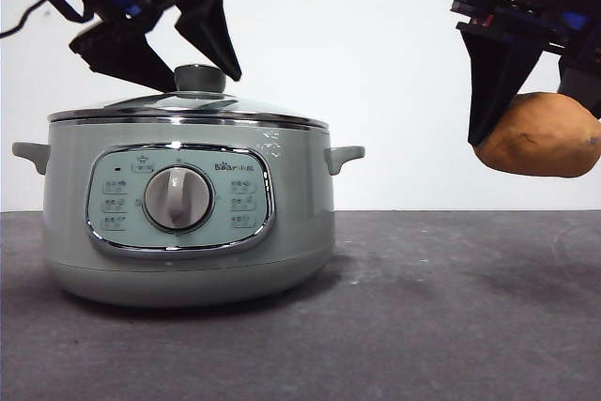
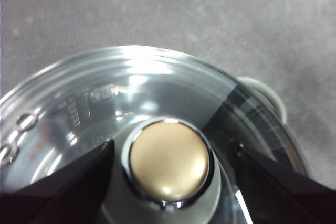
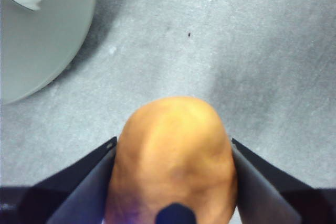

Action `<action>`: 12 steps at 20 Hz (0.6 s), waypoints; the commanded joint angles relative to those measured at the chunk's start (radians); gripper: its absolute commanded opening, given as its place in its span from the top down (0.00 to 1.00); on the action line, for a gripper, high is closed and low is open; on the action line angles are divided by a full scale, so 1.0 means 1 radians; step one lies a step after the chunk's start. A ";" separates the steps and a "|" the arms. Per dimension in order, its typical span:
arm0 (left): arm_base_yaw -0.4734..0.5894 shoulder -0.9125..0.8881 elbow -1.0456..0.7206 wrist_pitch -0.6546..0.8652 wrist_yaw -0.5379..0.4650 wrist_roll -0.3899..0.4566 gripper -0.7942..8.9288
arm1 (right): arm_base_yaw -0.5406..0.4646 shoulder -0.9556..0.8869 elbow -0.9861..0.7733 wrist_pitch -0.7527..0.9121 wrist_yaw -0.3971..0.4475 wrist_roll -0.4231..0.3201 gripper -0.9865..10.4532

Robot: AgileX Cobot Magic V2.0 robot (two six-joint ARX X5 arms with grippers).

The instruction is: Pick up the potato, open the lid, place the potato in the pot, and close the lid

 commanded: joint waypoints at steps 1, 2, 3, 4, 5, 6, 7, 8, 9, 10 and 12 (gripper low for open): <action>-0.007 0.006 -0.003 -0.002 -0.015 0.015 0.65 | 0.002 -0.002 -0.002 0.003 0.003 0.010 0.92; -0.008 0.006 -0.003 -0.001 -0.018 0.032 0.78 | 0.002 -0.002 -0.002 0.004 0.003 0.010 0.92; -0.008 0.006 -0.003 -0.002 -0.017 0.047 0.92 | 0.002 -0.002 -0.002 0.004 0.003 0.010 0.92; -0.008 0.006 -0.003 -0.003 -0.018 0.051 0.92 | 0.002 -0.002 -0.002 0.004 0.003 0.010 0.92; -0.008 0.006 -0.002 -0.002 -0.019 0.066 0.93 | 0.002 -0.003 -0.002 0.005 0.003 0.010 0.92; -0.008 0.002 0.001 -0.002 -0.021 0.067 0.93 | 0.002 -0.003 -0.002 0.007 0.003 0.010 0.92; -0.008 -0.010 0.003 0.000 -0.021 0.067 0.93 | 0.002 -0.003 -0.002 0.011 0.002 0.010 0.92; -0.008 -0.031 0.007 0.000 -0.021 0.066 0.93 | 0.002 -0.006 -0.002 0.018 0.002 0.010 0.92; -0.007 -0.061 0.007 -0.001 -0.021 0.066 0.93 | 0.002 -0.009 -0.002 0.032 -0.005 0.010 0.92; -0.007 -0.102 0.007 -0.008 -0.021 0.066 0.93 | 0.002 -0.013 -0.001 0.046 -0.005 0.010 0.92; -0.007 -0.204 0.007 -0.025 -0.034 0.066 0.93 | 0.006 -0.019 0.006 0.071 -0.005 0.009 0.92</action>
